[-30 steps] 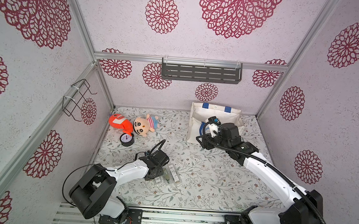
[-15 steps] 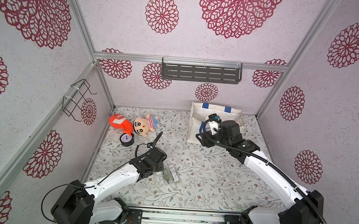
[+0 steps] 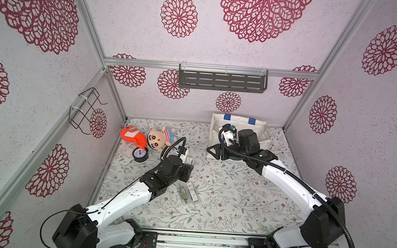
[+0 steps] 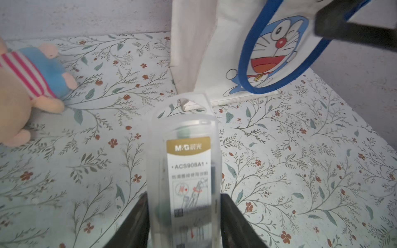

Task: Put the compass set into the canvas bag
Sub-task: Place the compass set in the canvas bag.

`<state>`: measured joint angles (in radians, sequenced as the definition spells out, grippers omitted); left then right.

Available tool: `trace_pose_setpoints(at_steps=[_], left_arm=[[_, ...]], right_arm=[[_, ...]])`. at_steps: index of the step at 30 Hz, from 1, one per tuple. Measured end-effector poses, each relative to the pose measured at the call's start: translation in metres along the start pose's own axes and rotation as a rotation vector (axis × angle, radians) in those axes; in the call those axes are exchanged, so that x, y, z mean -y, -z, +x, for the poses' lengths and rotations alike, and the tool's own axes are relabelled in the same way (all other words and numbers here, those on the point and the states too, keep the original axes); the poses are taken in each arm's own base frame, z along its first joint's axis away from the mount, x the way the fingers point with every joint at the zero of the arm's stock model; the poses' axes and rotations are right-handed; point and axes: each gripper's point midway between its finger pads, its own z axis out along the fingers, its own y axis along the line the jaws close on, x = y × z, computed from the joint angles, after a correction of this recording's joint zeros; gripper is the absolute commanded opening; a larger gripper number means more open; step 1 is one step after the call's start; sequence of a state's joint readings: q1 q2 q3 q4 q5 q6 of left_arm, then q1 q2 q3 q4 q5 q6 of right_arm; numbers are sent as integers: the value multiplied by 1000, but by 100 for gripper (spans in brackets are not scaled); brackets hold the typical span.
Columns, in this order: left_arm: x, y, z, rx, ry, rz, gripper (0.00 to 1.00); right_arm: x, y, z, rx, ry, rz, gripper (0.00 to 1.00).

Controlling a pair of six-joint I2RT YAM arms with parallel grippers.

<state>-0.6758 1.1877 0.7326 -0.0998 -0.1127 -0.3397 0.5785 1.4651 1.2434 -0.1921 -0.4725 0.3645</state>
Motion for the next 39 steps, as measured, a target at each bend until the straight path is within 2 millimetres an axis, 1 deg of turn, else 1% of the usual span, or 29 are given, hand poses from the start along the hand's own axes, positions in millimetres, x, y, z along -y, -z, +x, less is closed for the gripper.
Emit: trace_pose_setpoints(at_steps=[2,6,11,14,19,22,25,29,33,36,38,39], left_arm=[[6,-3,-6,14,-26,25,35],[13,-7,-11,31,-59,63,35],[19,-6,-16,50,-79,91,35],[20,-7,-17,55,-81,98,35],[23,-9,-17,54,-82,112,34],[25,-11,-17,51,-83,117,35],[26,-11,-22,59,-82,122,34],[27,-12,-22,56,-82,122,35],[28,-12,-22,54,-80,131,40],[28,-12,-21,54,-80,133,46],[28,-12,-21,54,-80,133,51],[28,-12,-21,54,-80,133,55]], right_arm=[[-6,-7,5,-18,-9,-25,62],[-15,-20,14,-49,-26,-64,62],[-15,-40,25,-94,-56,-84,61],[-13,-50,29,-113,-70,-89,58],[-12,-60,35,-137,-97,-102,48],[-14,-61,34,-132,-96,-108,41],[-15,-61,32,-124,-91,-116,34],[-17,-61,30,-120,-86,-124,25],[-19,-60,31,-125,-78,-138,14],[-19,-60,31,-124,-68,-139,6],[-19,-60,31,-124,-68,-138,2],[-19,-61,31,-124,-68,-138,0]])
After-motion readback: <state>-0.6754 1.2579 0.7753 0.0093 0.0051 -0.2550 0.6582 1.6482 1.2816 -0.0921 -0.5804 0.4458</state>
